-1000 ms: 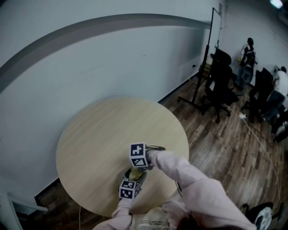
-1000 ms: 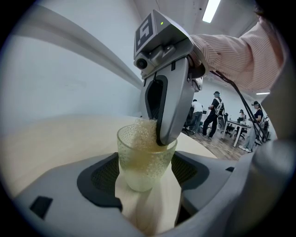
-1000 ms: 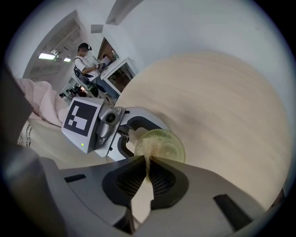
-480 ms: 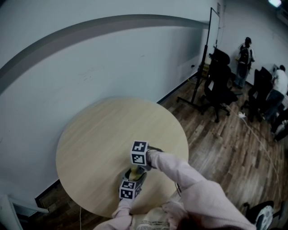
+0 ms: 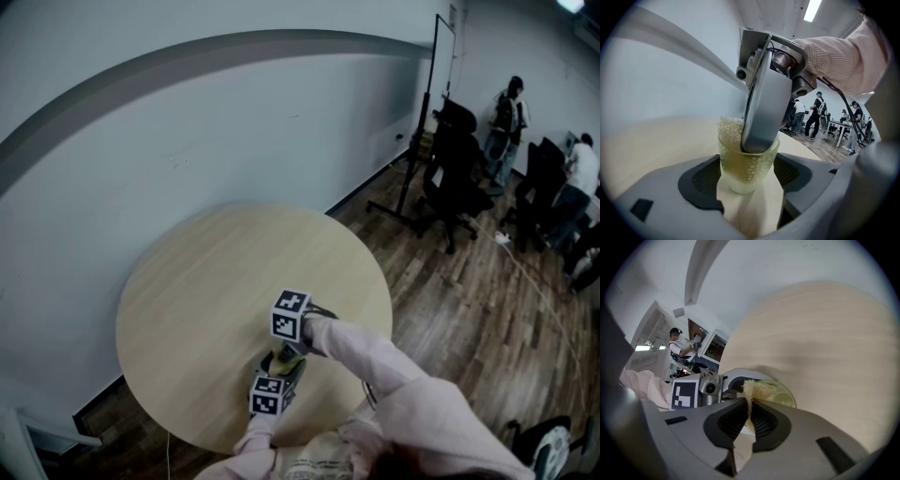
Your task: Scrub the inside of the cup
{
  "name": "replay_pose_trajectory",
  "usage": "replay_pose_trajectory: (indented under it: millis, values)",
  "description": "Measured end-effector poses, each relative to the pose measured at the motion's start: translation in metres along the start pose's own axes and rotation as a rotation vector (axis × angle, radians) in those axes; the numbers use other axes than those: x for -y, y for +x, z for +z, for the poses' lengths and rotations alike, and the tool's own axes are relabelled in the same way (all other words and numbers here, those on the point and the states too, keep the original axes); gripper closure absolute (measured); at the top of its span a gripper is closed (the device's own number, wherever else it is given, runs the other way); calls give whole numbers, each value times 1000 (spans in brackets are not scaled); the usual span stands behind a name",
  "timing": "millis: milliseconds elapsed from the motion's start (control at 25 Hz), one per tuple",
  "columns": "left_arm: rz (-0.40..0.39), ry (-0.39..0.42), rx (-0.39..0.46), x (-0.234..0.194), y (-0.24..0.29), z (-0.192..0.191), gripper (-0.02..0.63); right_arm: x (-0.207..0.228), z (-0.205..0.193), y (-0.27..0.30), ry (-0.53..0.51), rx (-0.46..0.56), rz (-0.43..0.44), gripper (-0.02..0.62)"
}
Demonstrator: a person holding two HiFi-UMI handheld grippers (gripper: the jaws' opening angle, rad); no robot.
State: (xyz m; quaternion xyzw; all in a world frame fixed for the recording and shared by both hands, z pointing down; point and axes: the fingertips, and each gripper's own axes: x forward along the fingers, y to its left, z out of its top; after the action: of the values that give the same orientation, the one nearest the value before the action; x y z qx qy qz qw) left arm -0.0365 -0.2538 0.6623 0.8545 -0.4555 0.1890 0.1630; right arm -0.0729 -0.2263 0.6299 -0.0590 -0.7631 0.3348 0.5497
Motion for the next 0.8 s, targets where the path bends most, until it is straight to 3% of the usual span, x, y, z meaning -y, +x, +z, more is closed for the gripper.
replay_pose_trajectory:
  millis: [800]
  values:
    - [5, 24, 8, 0, 0, 3, 261, 7, 19, -8, 234, 193, 42, 568]
